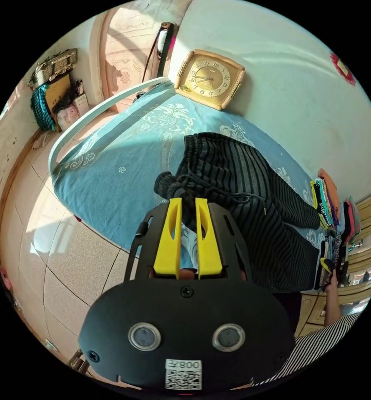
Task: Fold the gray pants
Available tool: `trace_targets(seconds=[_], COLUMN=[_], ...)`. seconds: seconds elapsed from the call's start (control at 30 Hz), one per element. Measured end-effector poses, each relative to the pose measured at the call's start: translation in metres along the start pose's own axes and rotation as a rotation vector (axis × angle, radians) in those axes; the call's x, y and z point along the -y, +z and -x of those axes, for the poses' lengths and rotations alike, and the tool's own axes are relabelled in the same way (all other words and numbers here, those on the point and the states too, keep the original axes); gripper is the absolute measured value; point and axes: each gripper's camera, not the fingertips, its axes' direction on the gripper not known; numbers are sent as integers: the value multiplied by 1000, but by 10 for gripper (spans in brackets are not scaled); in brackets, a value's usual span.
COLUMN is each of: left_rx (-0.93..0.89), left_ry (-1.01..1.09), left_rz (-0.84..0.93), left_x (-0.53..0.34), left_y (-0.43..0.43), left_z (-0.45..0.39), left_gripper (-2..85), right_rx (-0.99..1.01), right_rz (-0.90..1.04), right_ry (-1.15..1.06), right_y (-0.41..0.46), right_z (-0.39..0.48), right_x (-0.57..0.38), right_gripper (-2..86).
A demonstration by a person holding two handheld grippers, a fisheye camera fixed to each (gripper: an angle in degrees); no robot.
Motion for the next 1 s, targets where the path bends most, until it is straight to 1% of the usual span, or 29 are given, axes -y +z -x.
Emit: trace_targets(seconds=[0.1,0.17,0.2,0.3,0.37,0.4,0.47,0.5,0.53,0.57,0.6,0.63,0.67,0.7,0.73,0.8,0.83,0.9,0.93,1.0], left_rx=[49,143,134,-14,-175,-222,-400,-445,-515,-550,-565,-580,-558,-536,-474,-365,-305,-310,-323,-324], left_ry=[-63,-190,-196,-133,64,125,385,451,583,692,745,835,904,940,1005,1082,1129,1129,1079,984], left_rz=[-10,-73,-73,-47,-2,12,97,118,165,199,215,262,297,315,358,388,379,338,309,273], left_x=[3,0,1,16,37,42,58,61,65,67,68,68,69,68,68,67,68,77,89,110], left_y=[1,-4,-4,12,39,47,83,92,109,125,133,150,166,173,188,202,205,203,202,204], left_z=[-19,-26,-29,-67,-134,-155,-249,-273,-324,-370,-392,-432,-467,-482,-510,-540,-555,-570,-577,-586], left_gripper=[42,39,39,47,64,68,79,81,86,90,92,95,95,94,86,58,27,16,14,13], right_rx=[30,55,51,25,24,30,6,-2,-4,9,13,11,8,14,35,57,88,151,196,203], right_rz=[-15,-33,-36,-51,-56,-62,-78,-78,-65,-55,-49,-36,-17,-6,14,24,25,-9,-34,-48], right_ry=[0,-14,-19,-53,-62,-70,-109,-122,-144,-161,-169,-179,-186,-190,-204,-221,-244,-271,-288,-317], right_y=[7,10,11,17,19,18,16,16,18,20,21,24,27,29,30,26,20,5,-5,-12], right_z=[8,14,16,22,23,24,29,31,33,35,36,39,41,42,45,52,58,70,80,99], right_x=[34,58,63,93,116,121,140,145,154,162,166,173,180,183,189,197,203,215,225,241], right_gripper=[41,50,53,71,85,87,94,95,96,94,93,87,77,70,57,40,35,29,27,25])
